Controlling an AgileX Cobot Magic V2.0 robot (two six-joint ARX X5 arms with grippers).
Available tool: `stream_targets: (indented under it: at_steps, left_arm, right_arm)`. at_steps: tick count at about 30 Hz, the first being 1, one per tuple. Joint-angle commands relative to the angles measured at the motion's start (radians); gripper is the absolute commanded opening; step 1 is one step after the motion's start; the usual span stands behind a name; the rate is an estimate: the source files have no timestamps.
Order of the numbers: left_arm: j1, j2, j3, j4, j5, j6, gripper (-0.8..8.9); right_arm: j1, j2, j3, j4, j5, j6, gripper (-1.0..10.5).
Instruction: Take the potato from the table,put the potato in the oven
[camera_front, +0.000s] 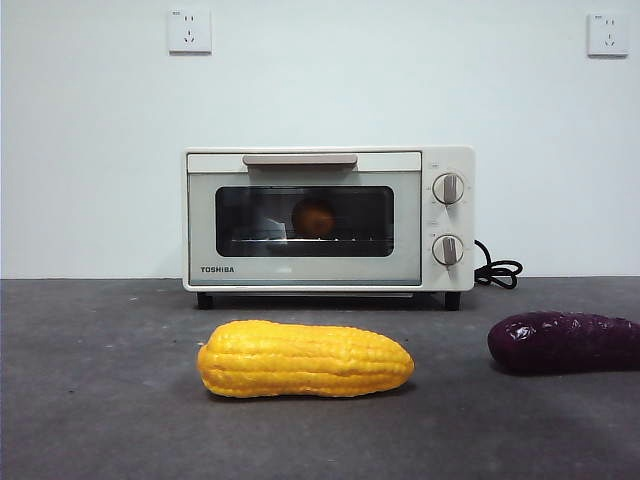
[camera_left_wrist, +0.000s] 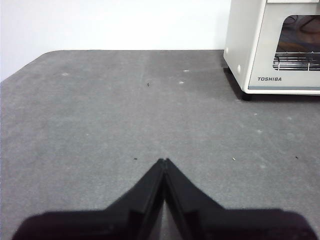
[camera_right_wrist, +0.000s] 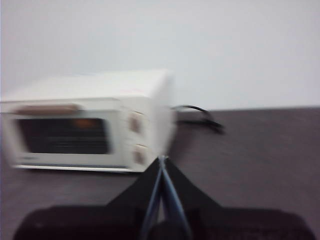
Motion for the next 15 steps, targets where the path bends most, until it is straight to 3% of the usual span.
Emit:
stream_targets:
  at_steps: [1,8,15]
  left_arm:
    - [0.003,0.0,-0.01,0.006,0.002,0.013,-0.04]
    - [0.003,0.0,-0.01,0.006,0.002,0.013,-0.04]
    - [0.003,0.0,-0.01,0.006,0.002,0.013,-0.04]
  right_arm:
    - [-0.045,-0.05,-0.102,0.057,0.034,0.008,0.0]
    - [-0.05,-0.177,-0.305,0.159,0.139,0.008,0.0]
    - [-0.048,-0.221,-0.372,0.134,0.154,-0.015,0.0]
